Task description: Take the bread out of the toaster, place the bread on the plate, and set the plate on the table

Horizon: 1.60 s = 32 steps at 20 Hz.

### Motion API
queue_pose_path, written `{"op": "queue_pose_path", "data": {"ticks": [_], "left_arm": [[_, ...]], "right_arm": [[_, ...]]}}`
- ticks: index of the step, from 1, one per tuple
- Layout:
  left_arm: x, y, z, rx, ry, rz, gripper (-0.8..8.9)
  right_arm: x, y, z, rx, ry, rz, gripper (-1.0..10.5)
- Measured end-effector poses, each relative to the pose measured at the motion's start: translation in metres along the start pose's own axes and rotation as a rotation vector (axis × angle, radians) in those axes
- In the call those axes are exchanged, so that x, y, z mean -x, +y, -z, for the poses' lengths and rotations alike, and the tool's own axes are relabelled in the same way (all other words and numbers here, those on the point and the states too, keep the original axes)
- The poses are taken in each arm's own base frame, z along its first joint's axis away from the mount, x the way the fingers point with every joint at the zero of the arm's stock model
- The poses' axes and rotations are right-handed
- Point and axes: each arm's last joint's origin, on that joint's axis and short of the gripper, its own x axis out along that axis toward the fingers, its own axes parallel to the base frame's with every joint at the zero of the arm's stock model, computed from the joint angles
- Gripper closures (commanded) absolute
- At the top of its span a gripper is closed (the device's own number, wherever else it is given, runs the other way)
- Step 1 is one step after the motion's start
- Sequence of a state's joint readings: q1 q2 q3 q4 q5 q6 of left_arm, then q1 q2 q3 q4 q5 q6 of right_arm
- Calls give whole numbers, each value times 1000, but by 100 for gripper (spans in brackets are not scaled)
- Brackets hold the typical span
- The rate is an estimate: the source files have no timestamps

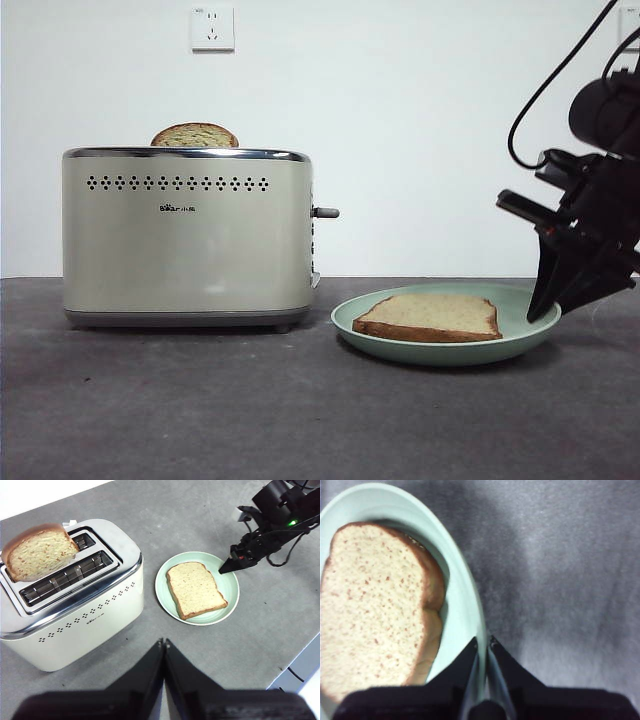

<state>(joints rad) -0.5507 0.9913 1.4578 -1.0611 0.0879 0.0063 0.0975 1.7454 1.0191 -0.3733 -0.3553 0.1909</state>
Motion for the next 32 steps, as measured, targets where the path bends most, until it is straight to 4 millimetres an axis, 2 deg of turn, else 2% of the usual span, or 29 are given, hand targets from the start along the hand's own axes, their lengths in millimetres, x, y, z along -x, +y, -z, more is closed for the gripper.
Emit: {"op": "queue_pose_path", "data": {"ticks": [3, 4, 6, 8, 12, 15, 18, 20, 23, 26, 29, 31, 32], "left_arm": [[0, 0, 0, 0, 3, 0, 822], [0, 0, 1, 1, 12, -1, 822], [0, 0, 3, 3, 30, -3, 822], [0, 0, 3, 3, 30, -4, 822], [0, 0, 3, 2, 32, -4, 822], [0, 0, 3, 2, 33, -4, 822], [0, 0, 3, -3, 33, -4, 822], [0, 0, 3, -7, 33, -4, 822], [0, 0, 3, -9, 33, -3, 822], [0, 0, 3, -9, 34, -3, 822], [0, 0, 5, -8, 53, -3, 822], [0, 0, 6, -7, 63, -3, 822], [0, 0, 6, -7, 64, -3, 822]], "right_arm": [[-10, -5, 1, -12, 25, -3, 934], [-10, -4, 1, -10, 21, -4, 865], [-10, -5, 1, 3, 22, 17, 623], [-10, -4, 1, 12, 20, 7, 489], [2, 2, 2, 31, 20, 14, 473], [46, 16, 2, 74, -59, 6, 473], [102, 35, 17, 141, -114, -2, 474], [137, 49, 37, 199, -118, -26, 475], [184, 72, 80, 299, -113, -121, 478], [215, 87, 119, 396, -109, -197, 491], [234, 90, 148, 454, -89, -234, 759], [240, 88, 160, 470, -77, -245, 922], [242, 88, 163, 475, -75, -247, 966]]}}
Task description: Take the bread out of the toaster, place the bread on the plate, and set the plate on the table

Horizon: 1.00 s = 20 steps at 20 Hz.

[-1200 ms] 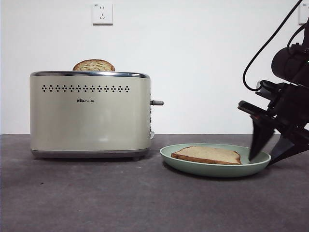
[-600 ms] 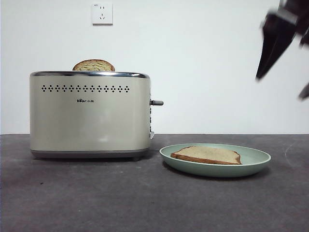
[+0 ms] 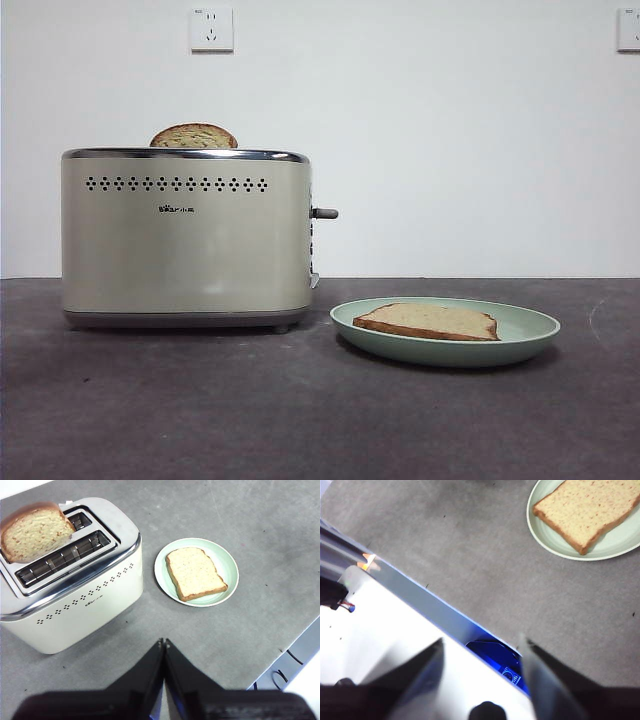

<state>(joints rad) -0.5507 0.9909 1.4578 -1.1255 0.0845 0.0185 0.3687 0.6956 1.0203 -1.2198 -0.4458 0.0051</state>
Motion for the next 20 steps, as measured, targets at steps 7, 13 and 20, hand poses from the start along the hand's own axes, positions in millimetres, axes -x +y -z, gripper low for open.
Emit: {"op": "queue_pose_path", "data": {"ticks": [7, 13, 20], "left_arm": [[0, 0, 0, 0, 5, 0, 822], [0, 0, 1, 0, 6, 0, 822], [0, 0, 1, 1, 7, 0, 821]], "right_arm": [[0, 0, 2, 11, 17, -2, 945], [0, 0, 2, 11, 17, -1, 945], [0, 0, 2, 11, 17, -1, 945]]}}
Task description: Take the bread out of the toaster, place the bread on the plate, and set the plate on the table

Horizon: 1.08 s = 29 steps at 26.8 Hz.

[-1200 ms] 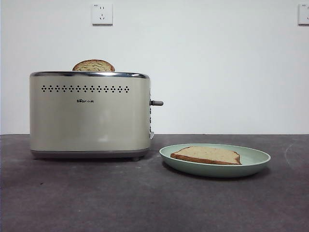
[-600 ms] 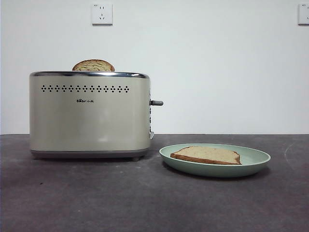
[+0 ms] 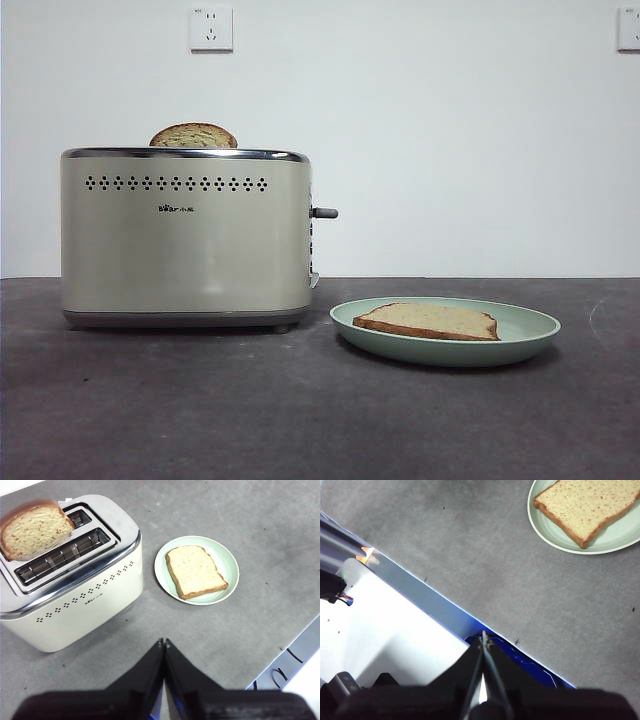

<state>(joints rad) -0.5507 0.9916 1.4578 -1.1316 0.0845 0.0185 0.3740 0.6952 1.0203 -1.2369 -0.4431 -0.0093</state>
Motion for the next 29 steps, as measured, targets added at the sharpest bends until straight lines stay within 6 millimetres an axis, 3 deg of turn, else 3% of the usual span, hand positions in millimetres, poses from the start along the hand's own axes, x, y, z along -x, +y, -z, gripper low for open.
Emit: {"op": "queue_pose_path", "data": {"ticks": [4, 8, 10, 15, 20, 29], "left_arm": [[2, 6, -9, -52, -93, -77, 817], [39, 24, -25, -168, -461, -197, 817], [56, 29, -16, -218, -607, -262, 817], [59, 35, 18, -239, -732, -454, 817], [26, 44, 69, -208, -751, -607, 817], [-57, 54, 175, -132, -592, -625, 817]], "right_arm": [[0, 0, 0, 0, 0, 0, 945], [0, 0, 0, 0, 0, 0, 945], [0, 0, 0, 0, 0, 1, 945], [0, 0, 0, 0, 0, 1, 945], [0, 0, 0, 0, 0, 1, 945], [0, 0, 0, 0, 0, 1, 945]]}}
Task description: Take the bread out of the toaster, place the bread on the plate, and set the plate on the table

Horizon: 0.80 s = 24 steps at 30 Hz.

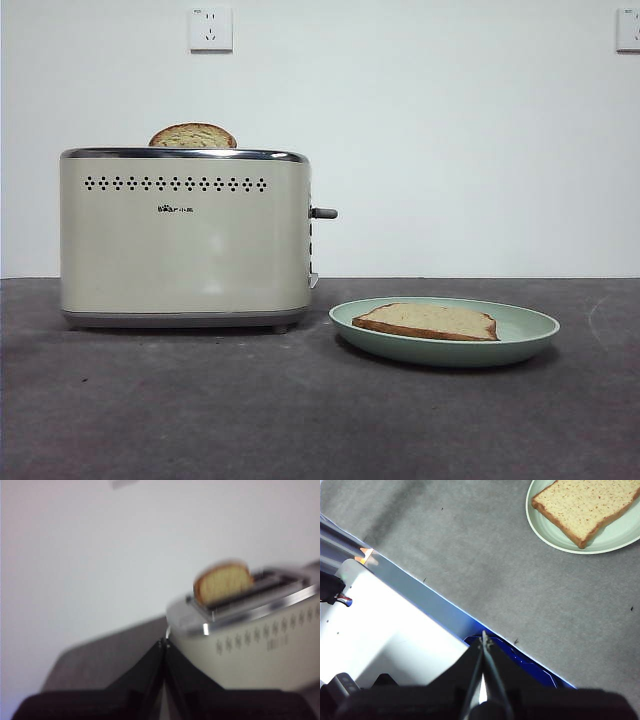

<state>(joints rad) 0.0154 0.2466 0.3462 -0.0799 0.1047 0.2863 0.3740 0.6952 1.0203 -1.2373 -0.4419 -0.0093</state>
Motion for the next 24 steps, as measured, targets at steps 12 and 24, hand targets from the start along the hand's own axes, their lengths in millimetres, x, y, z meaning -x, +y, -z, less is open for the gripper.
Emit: {"op": "queue_pose_path", "data": {"ticks": [12, 24], "left_arm": [[2, -21, 82, 103, 105, -20, 817], [5, -26, 100, 178, 196, -13, 817]], "right_arm": [[0, 0, 0, 0, 0, 0, 945], [0, 0, 0, 0, 0, 0, 945]]}}
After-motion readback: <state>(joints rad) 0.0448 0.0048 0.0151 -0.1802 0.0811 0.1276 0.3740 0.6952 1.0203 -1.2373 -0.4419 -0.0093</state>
